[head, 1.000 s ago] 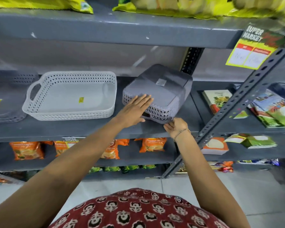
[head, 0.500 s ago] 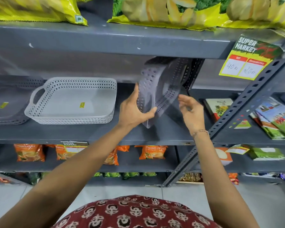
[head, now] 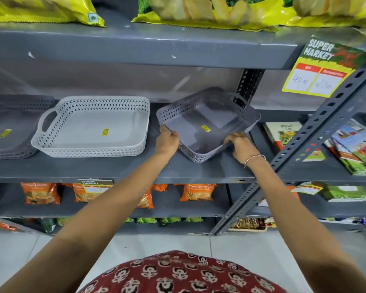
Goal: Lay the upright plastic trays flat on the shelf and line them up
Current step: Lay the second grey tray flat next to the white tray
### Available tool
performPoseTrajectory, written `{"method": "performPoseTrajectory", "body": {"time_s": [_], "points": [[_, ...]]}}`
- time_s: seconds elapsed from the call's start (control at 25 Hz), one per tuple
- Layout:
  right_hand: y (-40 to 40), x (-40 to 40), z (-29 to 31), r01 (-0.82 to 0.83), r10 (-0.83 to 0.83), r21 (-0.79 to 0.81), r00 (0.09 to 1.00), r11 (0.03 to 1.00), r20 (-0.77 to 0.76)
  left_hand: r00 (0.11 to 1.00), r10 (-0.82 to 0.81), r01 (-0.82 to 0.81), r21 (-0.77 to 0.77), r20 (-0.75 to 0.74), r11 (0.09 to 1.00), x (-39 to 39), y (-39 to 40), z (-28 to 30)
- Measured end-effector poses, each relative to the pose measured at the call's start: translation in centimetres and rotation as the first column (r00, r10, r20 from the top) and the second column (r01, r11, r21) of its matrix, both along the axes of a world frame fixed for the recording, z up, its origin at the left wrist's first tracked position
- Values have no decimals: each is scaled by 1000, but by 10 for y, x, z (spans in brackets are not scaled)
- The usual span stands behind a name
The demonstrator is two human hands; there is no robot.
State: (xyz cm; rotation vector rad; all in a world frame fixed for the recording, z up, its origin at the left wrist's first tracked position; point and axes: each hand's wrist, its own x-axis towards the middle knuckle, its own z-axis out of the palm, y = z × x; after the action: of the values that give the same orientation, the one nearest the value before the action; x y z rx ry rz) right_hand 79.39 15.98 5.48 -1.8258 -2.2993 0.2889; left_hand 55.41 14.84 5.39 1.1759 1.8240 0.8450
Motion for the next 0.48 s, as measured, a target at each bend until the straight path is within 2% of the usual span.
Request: {"method": "performPoseTrajectory", "body": {"time_s": [0.04, 0.12, 0.16, 0.24, 0.32, 0.36, 0.48], "points": [[3, -1, 5, -1, 1, -13, 1000, 1000, 2, 991, -45, 55, 79, -127, 995, 10, -4, 8], [12, 0, 14, 48, -47, -29, 999, 998, 22, 923, -223, 296, 207, -314, 932, 41, -14, 25], [17, 2, 16, 73, -71, -32, 997, 997, 41, 848, -357, 447, 166, -392, 879, 57, -17, 29], [24, 7, 18, 115, -113, -83, 993, 990, 31, 636, -578, 643, -62, -512, 763, 85, -20, 32], [25, 8, 15, 132, -127, -122, 991, 984, 48, 432, -635, 707, -196, -640, 679, 95, -22, 30], [24, 8, 14, 142, -137, -139, 989, 980, 50, 372, -618, 713, -213, -692, 668, 95, -22, 30], [20, 7, 14, 158, -151, -151, 987, 976, 55, 345, -599, 708, -218, -723, 671, 88, -23, 31]]}}
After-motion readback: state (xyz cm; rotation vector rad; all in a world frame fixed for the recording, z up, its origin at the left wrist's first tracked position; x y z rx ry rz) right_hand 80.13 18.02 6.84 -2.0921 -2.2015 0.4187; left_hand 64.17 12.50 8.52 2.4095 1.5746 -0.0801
